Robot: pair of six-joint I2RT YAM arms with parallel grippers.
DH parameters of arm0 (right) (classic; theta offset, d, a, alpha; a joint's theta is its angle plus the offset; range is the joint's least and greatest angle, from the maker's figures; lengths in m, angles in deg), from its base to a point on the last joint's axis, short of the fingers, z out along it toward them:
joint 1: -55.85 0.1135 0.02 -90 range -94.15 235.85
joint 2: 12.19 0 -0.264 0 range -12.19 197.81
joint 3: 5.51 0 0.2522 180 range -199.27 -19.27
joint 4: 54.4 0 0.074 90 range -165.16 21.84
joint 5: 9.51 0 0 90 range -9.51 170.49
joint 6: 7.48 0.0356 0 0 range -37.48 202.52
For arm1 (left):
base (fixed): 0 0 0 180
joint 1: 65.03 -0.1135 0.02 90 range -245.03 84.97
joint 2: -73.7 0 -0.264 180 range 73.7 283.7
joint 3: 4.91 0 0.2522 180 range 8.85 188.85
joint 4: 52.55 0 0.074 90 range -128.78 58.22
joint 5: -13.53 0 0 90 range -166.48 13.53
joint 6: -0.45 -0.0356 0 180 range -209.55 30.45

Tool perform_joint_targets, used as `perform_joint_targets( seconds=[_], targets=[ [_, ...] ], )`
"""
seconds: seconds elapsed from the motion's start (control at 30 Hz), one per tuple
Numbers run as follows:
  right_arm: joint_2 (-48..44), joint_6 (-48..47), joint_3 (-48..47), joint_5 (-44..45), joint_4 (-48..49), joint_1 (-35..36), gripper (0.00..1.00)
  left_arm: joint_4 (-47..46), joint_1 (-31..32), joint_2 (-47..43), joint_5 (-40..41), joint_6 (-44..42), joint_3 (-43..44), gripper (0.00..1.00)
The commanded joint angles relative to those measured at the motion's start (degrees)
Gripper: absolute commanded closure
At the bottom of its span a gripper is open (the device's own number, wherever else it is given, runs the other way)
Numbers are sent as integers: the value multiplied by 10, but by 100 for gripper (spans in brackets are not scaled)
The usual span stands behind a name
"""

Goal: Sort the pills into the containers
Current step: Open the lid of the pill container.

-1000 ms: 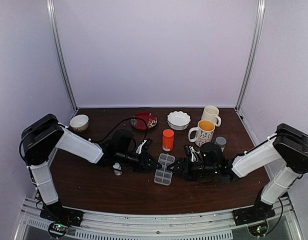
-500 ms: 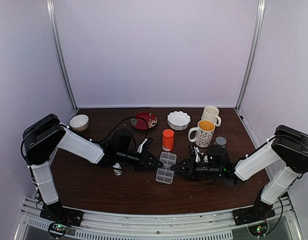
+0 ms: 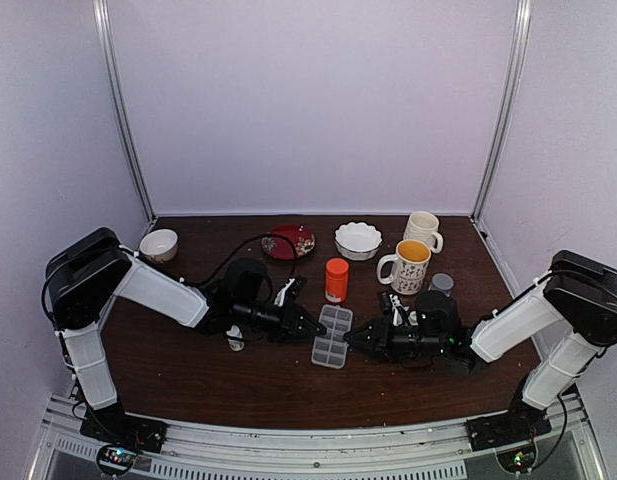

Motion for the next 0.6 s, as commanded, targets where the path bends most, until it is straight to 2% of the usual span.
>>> perform_joint_targets(
  seconds=[0.0,0.1,0.4,0.57],
  targets=[
    [-4,-8,0,-5,18,-1,68,-6,-2,2,7,-11,4,100],
    [-6,-7,2,-3,19,-1,75,-6,-2,0,8,-11,2,100],
    [-10,-4,13,0,27,-1,78,-9,-3,0,10,-9,-2,100],
    [-10,-5,10,-2,26,-1,84,-11,-2,0,9,-8,-2,100]
  ],
)
